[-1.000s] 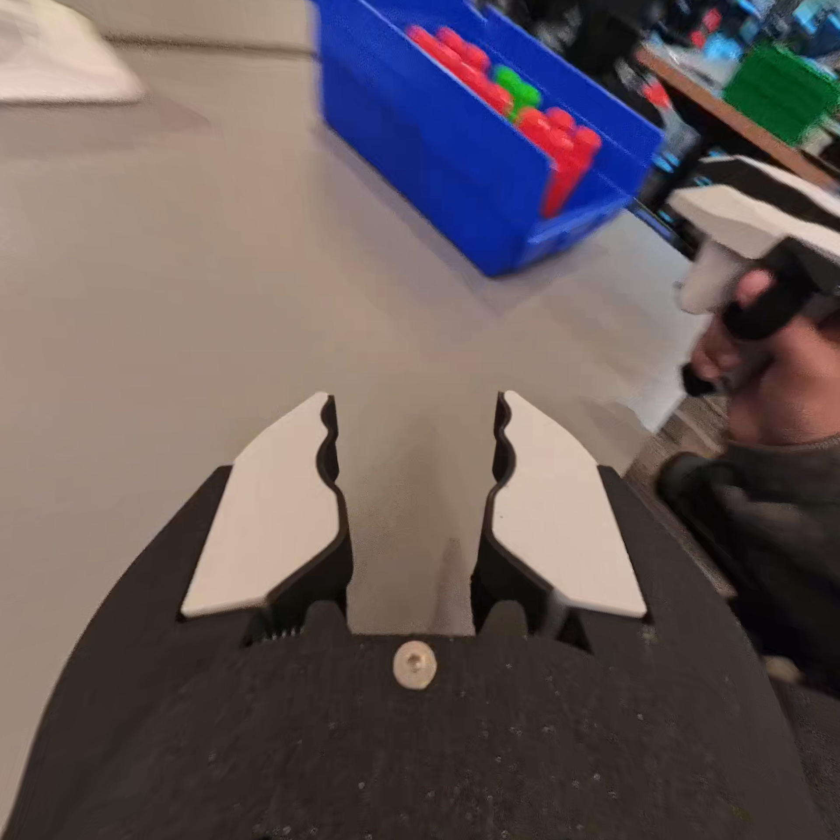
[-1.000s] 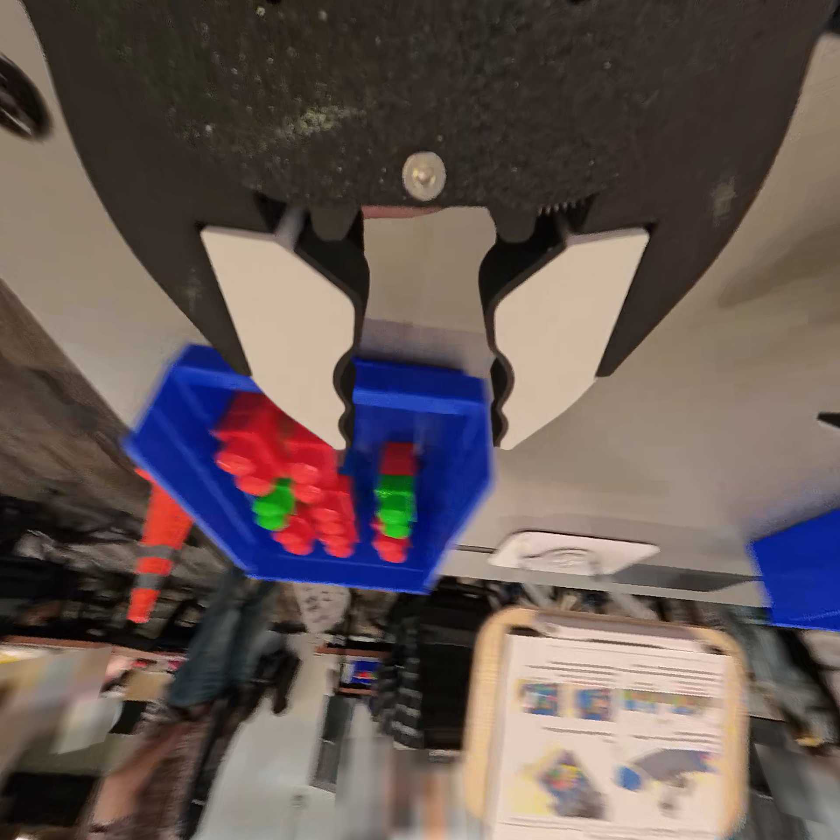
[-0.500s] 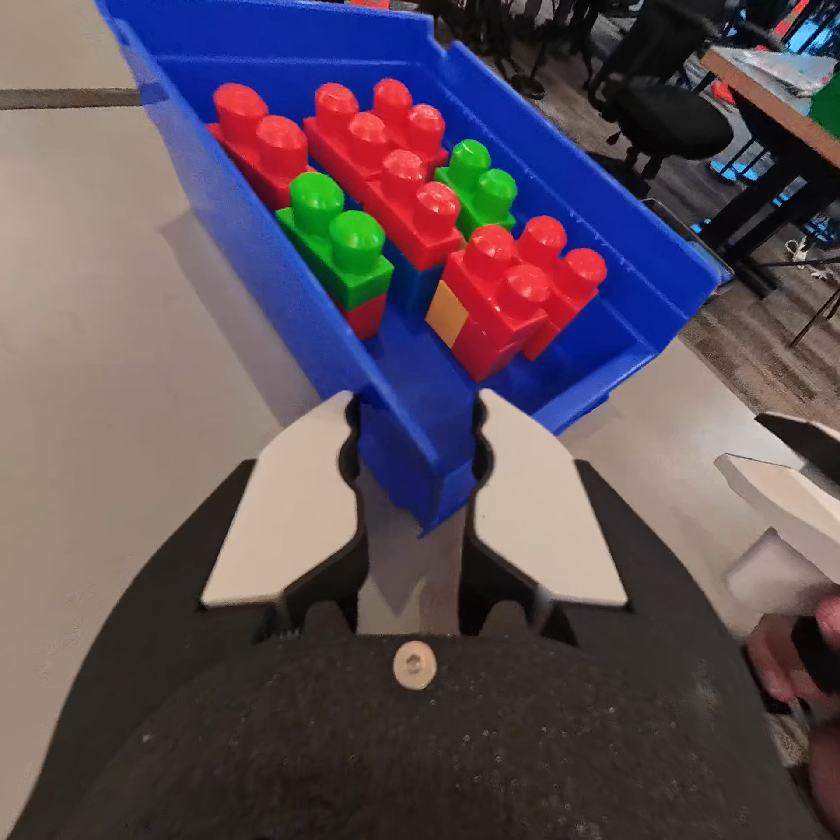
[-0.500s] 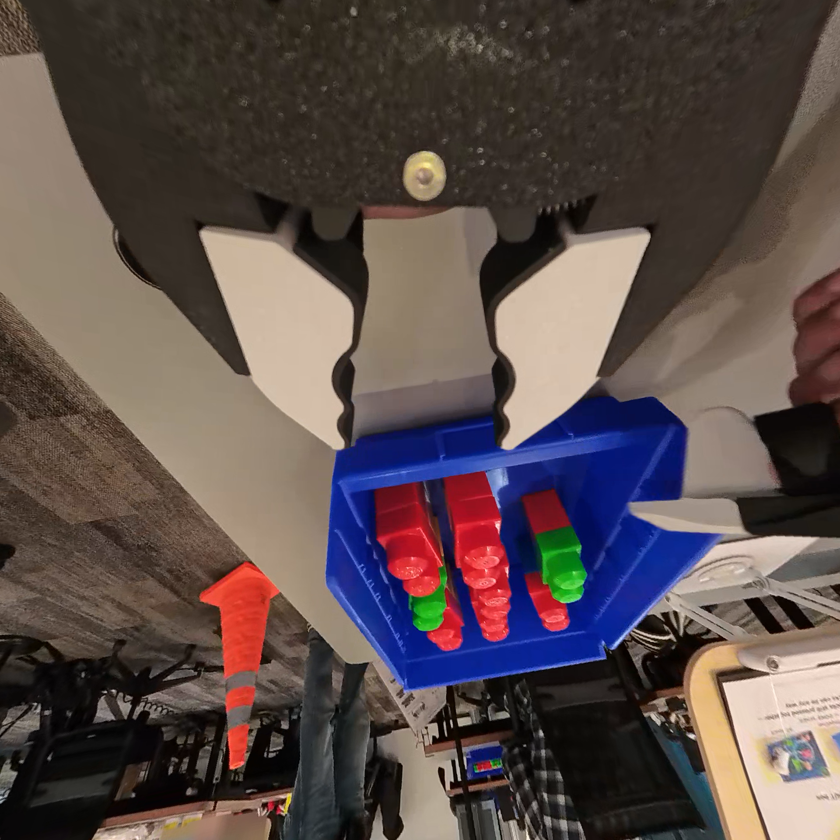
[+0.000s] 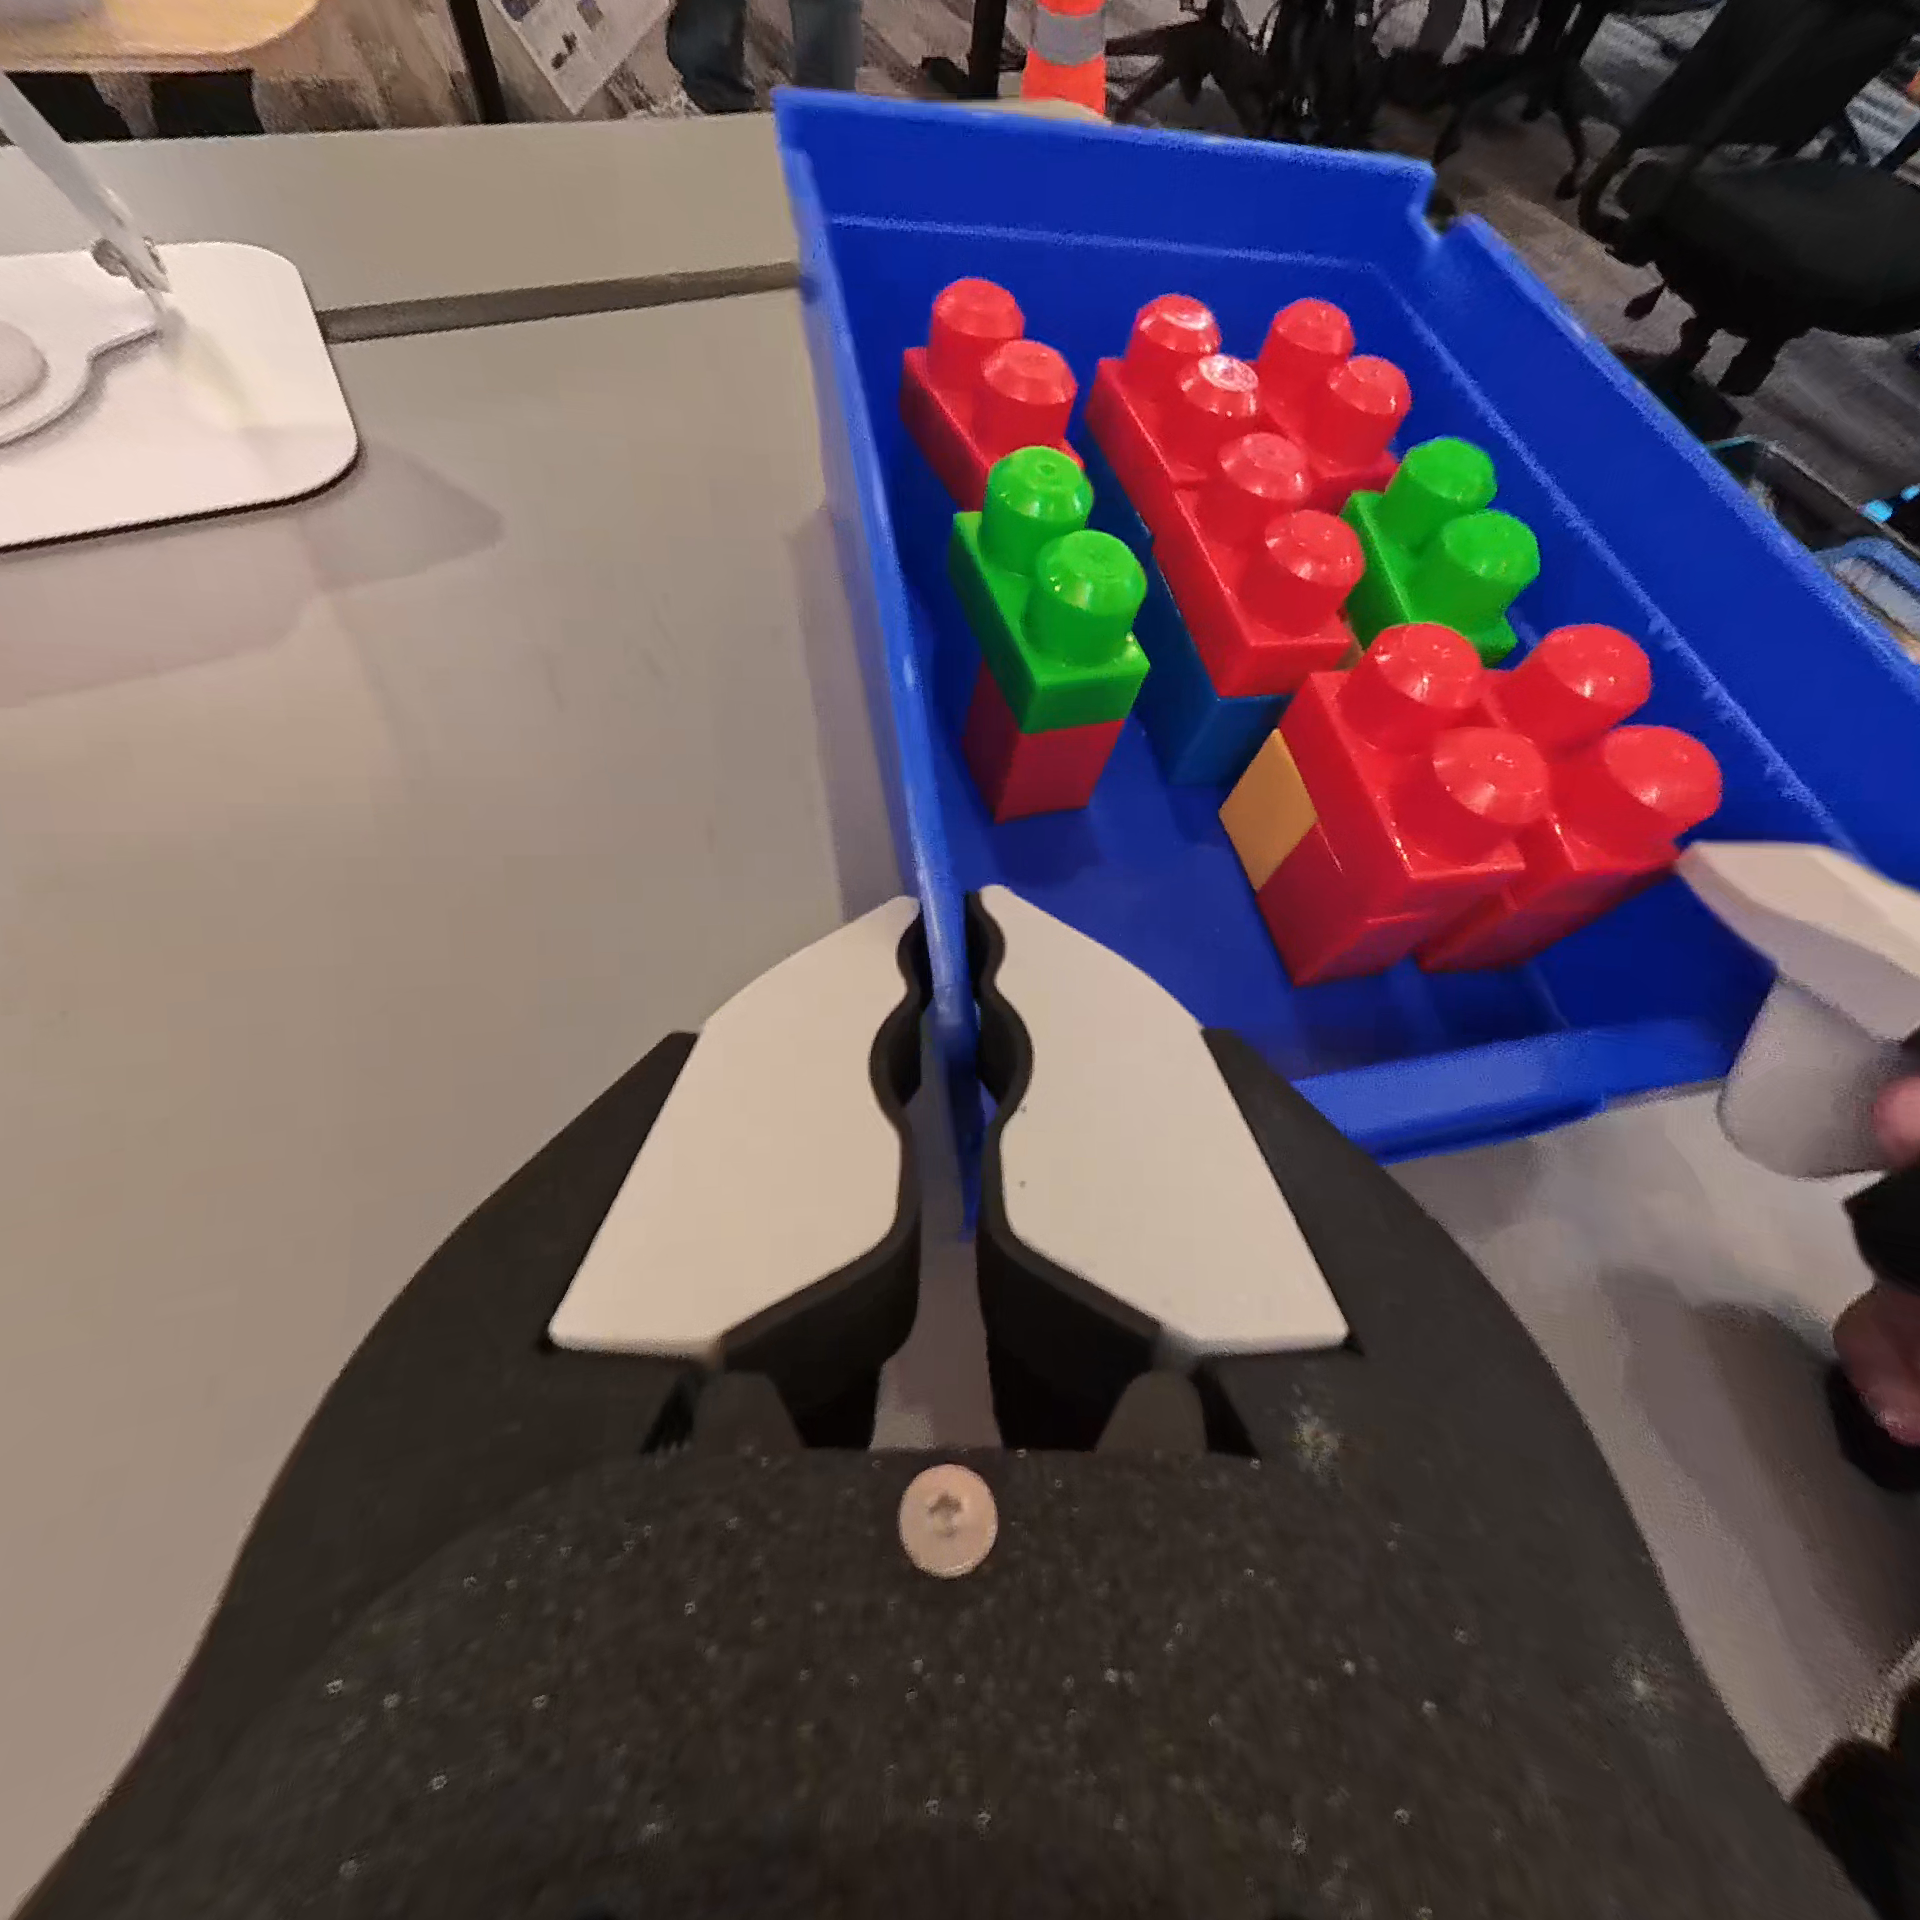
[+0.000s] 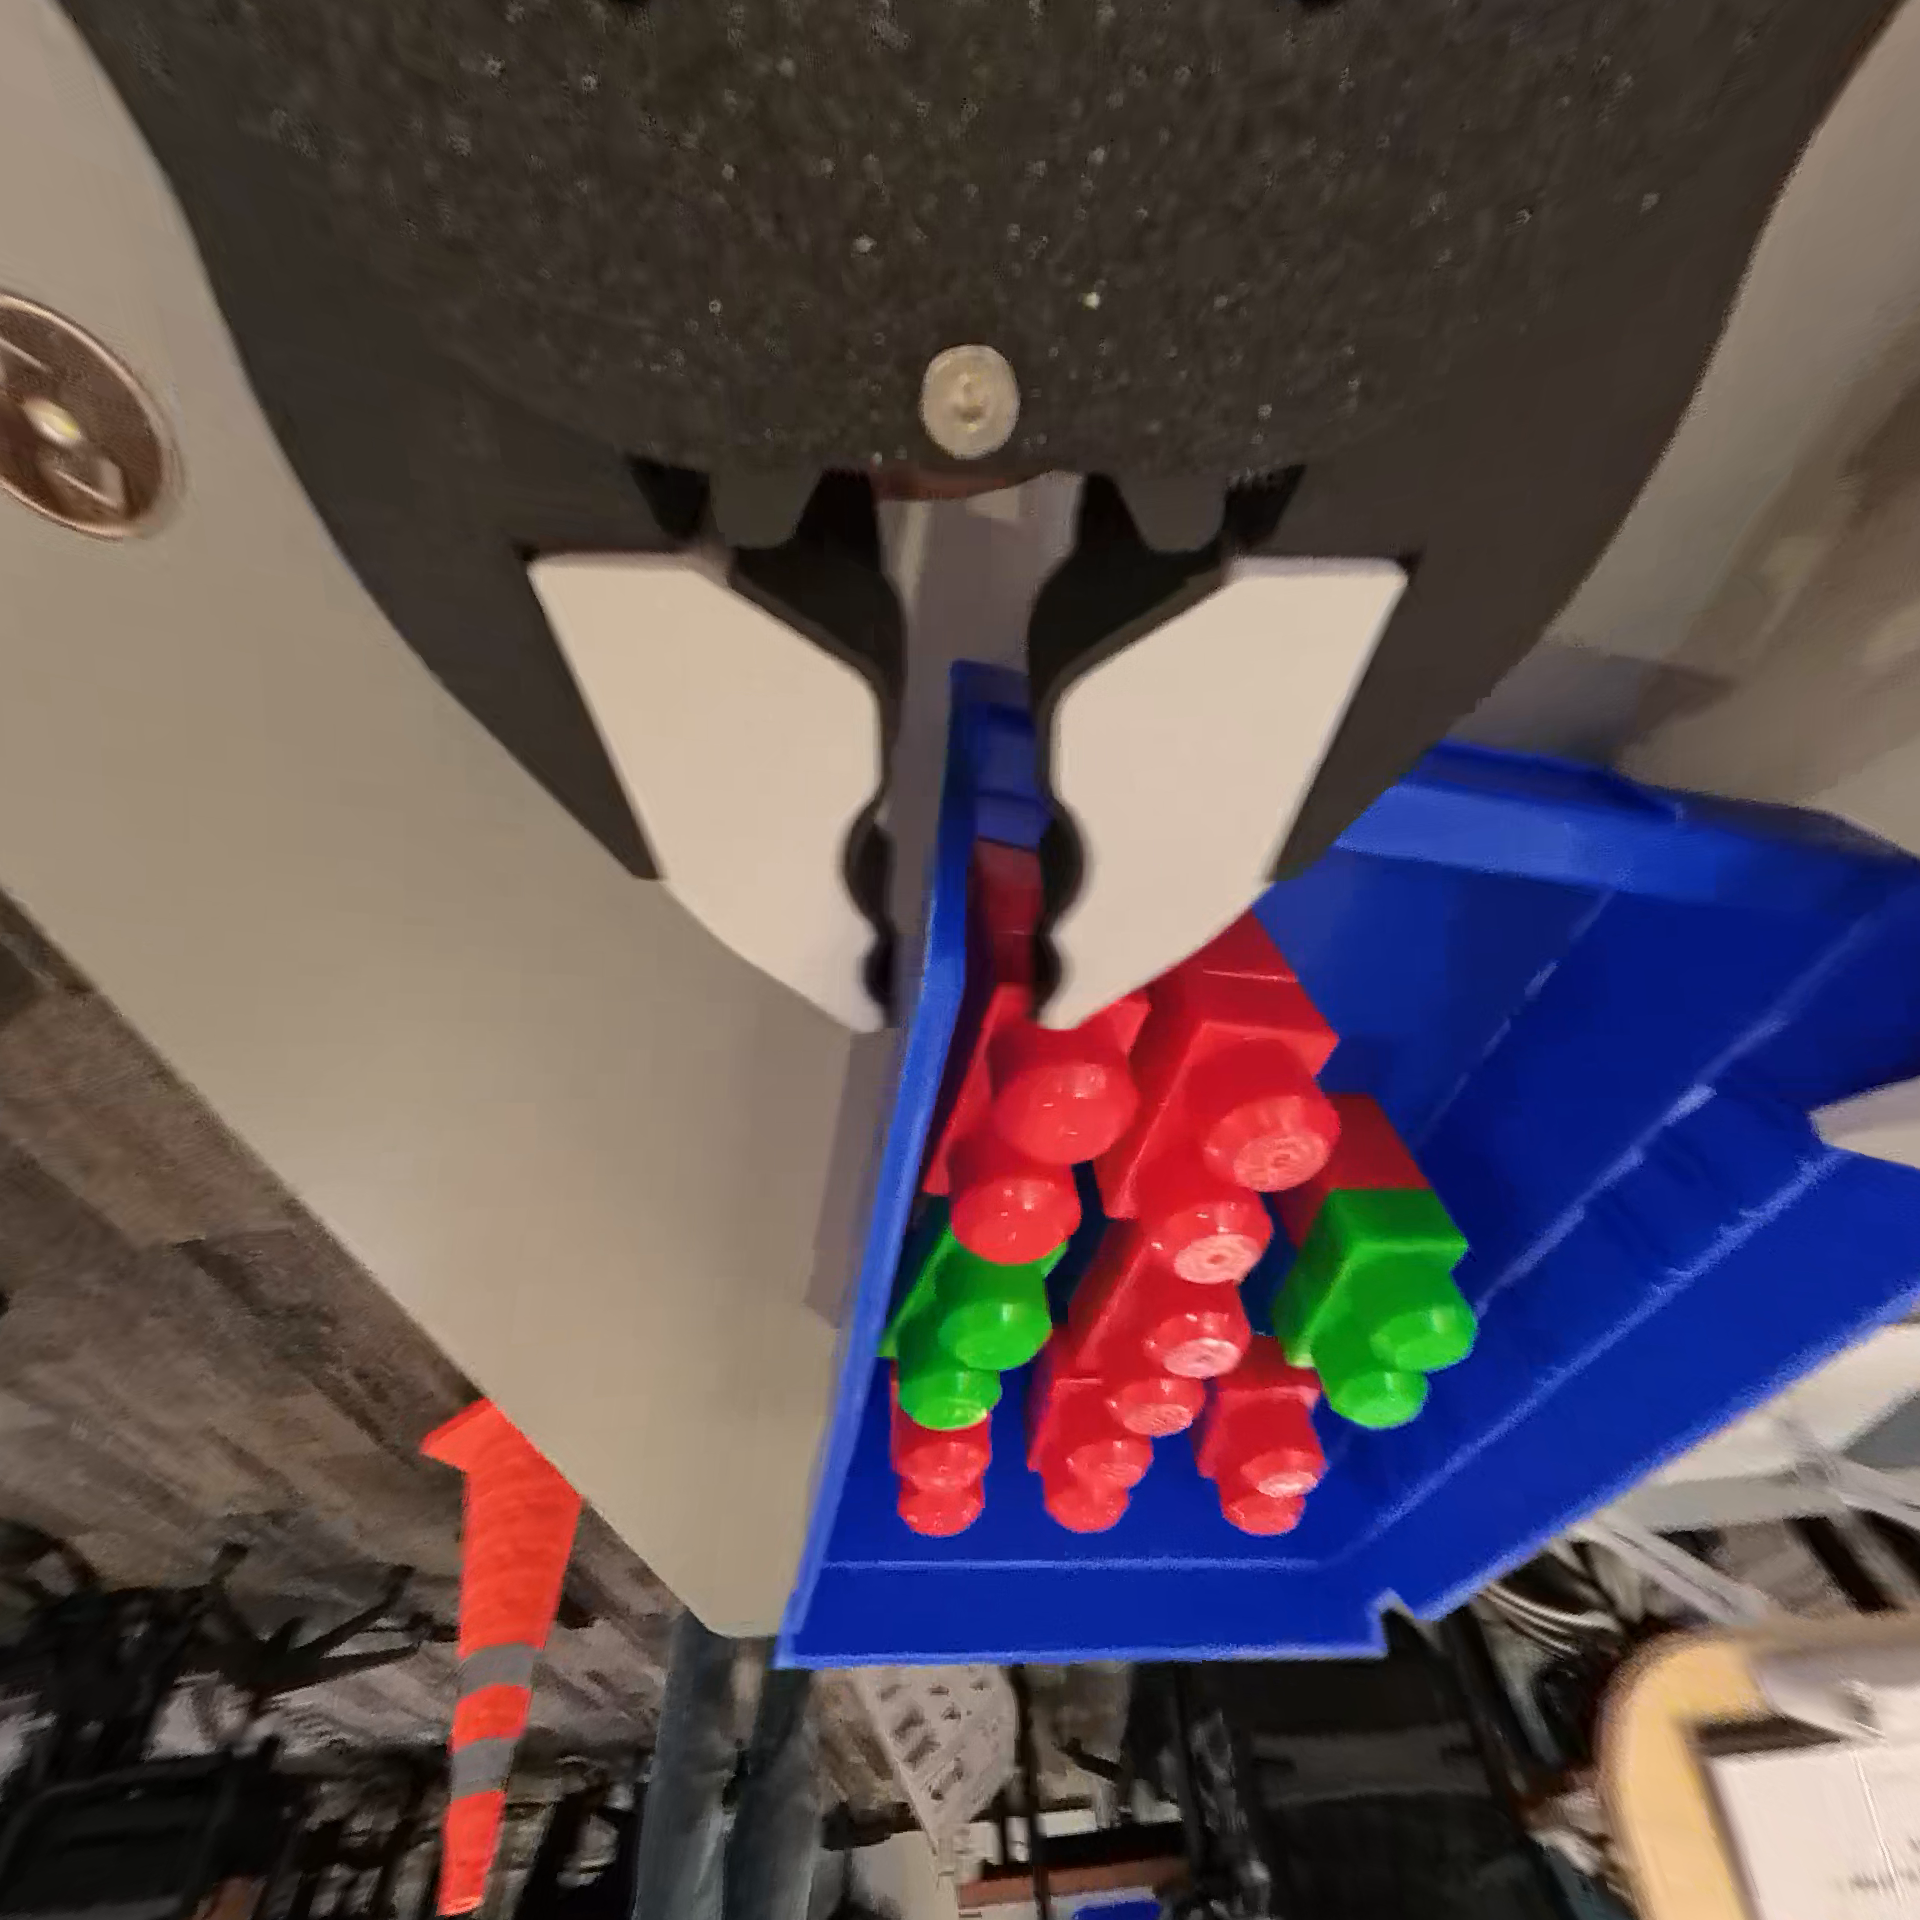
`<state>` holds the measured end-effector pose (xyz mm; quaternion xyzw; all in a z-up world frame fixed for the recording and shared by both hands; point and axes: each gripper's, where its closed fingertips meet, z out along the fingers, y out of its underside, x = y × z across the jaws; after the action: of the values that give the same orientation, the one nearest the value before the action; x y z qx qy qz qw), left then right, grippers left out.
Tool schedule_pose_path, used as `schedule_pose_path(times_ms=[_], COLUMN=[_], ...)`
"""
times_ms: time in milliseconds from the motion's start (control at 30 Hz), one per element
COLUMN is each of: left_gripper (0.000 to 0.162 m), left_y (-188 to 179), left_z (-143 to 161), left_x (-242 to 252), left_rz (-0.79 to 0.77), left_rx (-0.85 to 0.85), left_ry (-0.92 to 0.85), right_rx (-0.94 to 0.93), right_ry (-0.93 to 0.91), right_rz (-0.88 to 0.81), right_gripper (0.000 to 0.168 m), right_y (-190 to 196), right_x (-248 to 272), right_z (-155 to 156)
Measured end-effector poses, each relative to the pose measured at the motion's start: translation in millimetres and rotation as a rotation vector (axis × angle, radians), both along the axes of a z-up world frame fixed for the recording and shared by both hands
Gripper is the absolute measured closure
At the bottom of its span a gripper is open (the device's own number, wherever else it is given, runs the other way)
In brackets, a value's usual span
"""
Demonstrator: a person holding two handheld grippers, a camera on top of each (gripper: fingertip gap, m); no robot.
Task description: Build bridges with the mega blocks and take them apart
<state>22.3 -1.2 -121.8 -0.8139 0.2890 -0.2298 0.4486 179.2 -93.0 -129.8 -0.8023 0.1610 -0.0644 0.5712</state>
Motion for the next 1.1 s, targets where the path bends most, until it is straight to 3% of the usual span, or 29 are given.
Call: schedule_pose_path(times_ms=[67,267,500,733,1000,1033,1100], left_gripper=[0.157,0.160,0.160,0.159,0.150,0.144,0.098], left_y=[-2.6,-1.5,-9.4,-8.0,-0.4,-4.2,-19.5], left_z=[2.9,26.0,24.9,13.8,0.6,-0.2,1.7], left_x=[-6.9,-56.8,-181.1,-309.4,-330.6,-329.3,-329.6], left_rz=[0.006,0.076,0.206,0.400,0.365,0.342,0.288], left_rx=[0.024,0.137,0.152,0.142,0.108,0.079,-0.010], left_ry=[0.029,0.083,0.080,0.107,0.013,-0.026,-0.137], right_rx=[0.001,0.047,0.084,0.045,0.022,0.021,0.029], right_ry=[0.026,0.102,0.053,0.031,0.075,0.090,0.077], right_rz=[0.006,0.052,0.232,0.400,0.485,0.507,0.541], right_gripper=[0.163,0.163,0.163,0.164,0.162,0.154,0.122], right_y=[-2.8,0.9,23.5,64.0,79.9,77.6,65.6], right_x=[-3.2,-54.5,-165.4,-282.9,-304.5,-305.3,-301.5], right_z=[0.9,10.7,37.5,21.6,5.9,7.7,13.6])
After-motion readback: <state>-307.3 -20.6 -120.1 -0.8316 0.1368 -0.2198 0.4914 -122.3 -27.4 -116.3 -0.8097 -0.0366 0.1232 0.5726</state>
